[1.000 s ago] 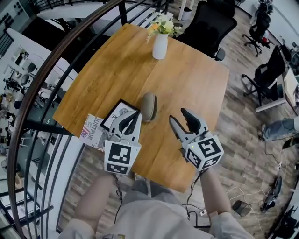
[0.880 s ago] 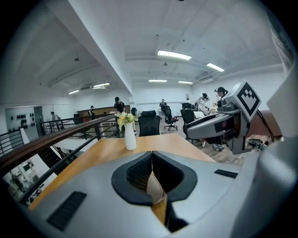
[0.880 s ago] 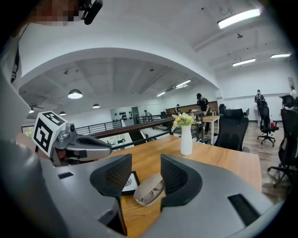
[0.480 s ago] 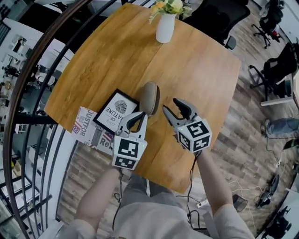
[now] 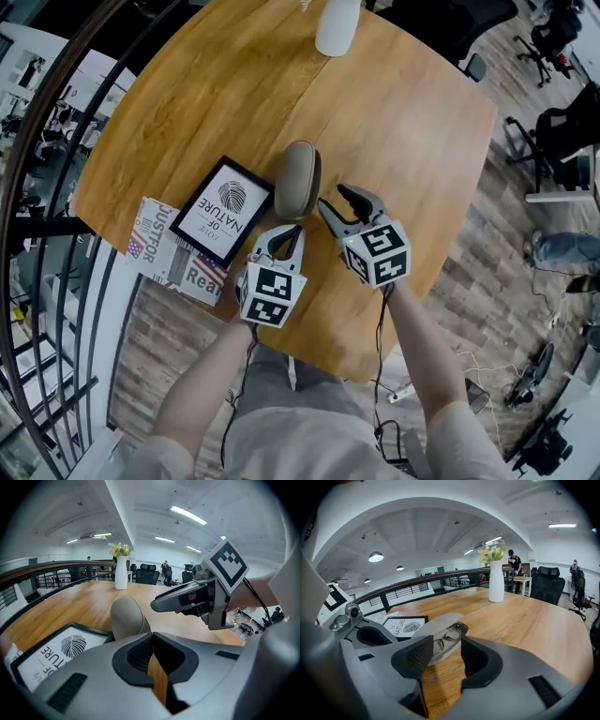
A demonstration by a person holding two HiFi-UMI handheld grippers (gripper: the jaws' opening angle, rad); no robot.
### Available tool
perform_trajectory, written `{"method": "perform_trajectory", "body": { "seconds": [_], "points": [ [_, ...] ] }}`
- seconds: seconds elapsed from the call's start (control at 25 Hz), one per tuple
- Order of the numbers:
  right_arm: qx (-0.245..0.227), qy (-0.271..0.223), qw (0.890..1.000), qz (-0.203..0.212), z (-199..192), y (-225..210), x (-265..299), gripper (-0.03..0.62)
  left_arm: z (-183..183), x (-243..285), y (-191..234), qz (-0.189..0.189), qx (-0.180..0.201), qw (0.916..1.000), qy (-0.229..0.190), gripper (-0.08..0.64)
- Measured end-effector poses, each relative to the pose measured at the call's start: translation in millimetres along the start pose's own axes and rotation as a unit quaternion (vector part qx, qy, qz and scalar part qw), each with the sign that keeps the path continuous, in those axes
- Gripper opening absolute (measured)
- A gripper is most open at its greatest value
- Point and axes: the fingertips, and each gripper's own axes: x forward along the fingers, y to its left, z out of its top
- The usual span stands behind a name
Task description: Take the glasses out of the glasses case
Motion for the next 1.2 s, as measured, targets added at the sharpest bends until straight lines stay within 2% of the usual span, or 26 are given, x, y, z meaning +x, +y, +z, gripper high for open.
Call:
{"method": "perform_trajectory", "body": {
  "seconds": [0.12,0.28,0.52,0.76,0.92,1.04,1.2],
  "points": [
    [-0.012,0.012,1.0,0.008,-13,0,15,0.206,-10,16,-1,0.006,-0.014,0.9999,0.003,0.017],
    [-0.008,0.022,1.0,0.009,-23,-6,27,0.203,-7,30,4,0.028,-0.044,0.9984,-0.021,0.016],
    [0.0,0.036,0.999,0.013,-36,-9,37,0.195,-1,37,5,0.032,-0.057,0.9973,-0.034,0.017],
    [-0.024,0.047,0.999,0.013,-38,-9,36,0.19,23,28,9,0.035,-0.111,0.9891,-0.091,0.016],
    [-0.038,0.058,0.997,0.017,-38,-8,37,0.19,43,12,28,0.069,-0.147,0.9788,-0.125,0.015],
    [-0.049,0.064,0.997,0.018,-37,-7,37,0.19,51,1,46,0.092,-0.145,0.9762,-0.132,0.016],
    [-0.062,0.076,0.995,0.021,-36,-6,37,0.19,44,-11,66,0.121,-0.145,0.9738,-0.126,0.016]
  ]
}}
